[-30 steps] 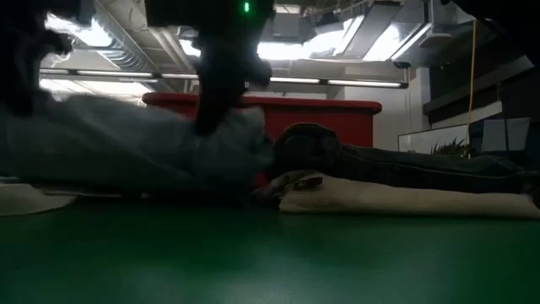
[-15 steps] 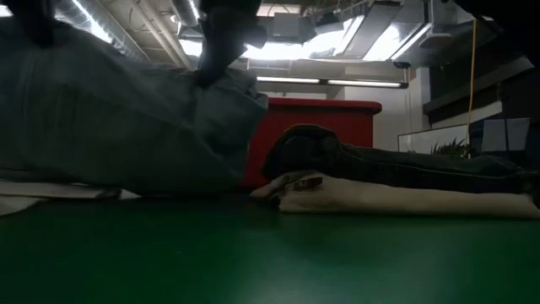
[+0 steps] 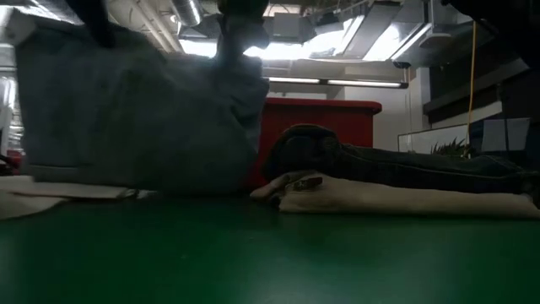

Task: Fold Laundry from Bin
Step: Stack the light blue jeans on top of the dark blue jeans

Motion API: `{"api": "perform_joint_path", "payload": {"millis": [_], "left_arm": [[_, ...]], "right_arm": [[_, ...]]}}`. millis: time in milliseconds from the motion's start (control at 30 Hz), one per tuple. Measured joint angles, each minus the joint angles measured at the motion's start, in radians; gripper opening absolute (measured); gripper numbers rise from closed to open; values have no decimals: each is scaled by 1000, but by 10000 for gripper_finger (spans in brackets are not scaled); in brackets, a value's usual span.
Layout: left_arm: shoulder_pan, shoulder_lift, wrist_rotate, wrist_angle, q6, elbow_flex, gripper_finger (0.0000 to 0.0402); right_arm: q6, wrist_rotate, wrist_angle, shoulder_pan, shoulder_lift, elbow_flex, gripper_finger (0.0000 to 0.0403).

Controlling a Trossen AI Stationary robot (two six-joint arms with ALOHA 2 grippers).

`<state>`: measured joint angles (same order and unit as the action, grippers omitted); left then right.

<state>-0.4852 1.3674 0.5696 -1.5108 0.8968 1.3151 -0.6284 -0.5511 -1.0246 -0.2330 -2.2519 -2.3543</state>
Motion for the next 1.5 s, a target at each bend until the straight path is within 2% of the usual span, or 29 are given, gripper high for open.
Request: {"api": "perform_joint_path", "payload": {"millis": [200,433,633,933,1233,1500], "left_arm": [[118,0,105,42,-99,0,12],[234,0,123,190,-306,0,12],[331,0,146,291,-457,0,12],[467,0,145,531,-725,0,12],[577,7,16,829,-941,0,12],[609,74,-75,1059,-1072,0,12]], "right_arm": [[-57,-40,-3,-58,26,0,46],[-135,-45,-13,-110,67,0,46],[-138,-71,-30,-151,98,-1,46],[-115,-119,-160,-223,129,-2,46],[-25,-120,-353,-266,204,-2,45],[55,-128,-441,-268,309,0,45]]}}
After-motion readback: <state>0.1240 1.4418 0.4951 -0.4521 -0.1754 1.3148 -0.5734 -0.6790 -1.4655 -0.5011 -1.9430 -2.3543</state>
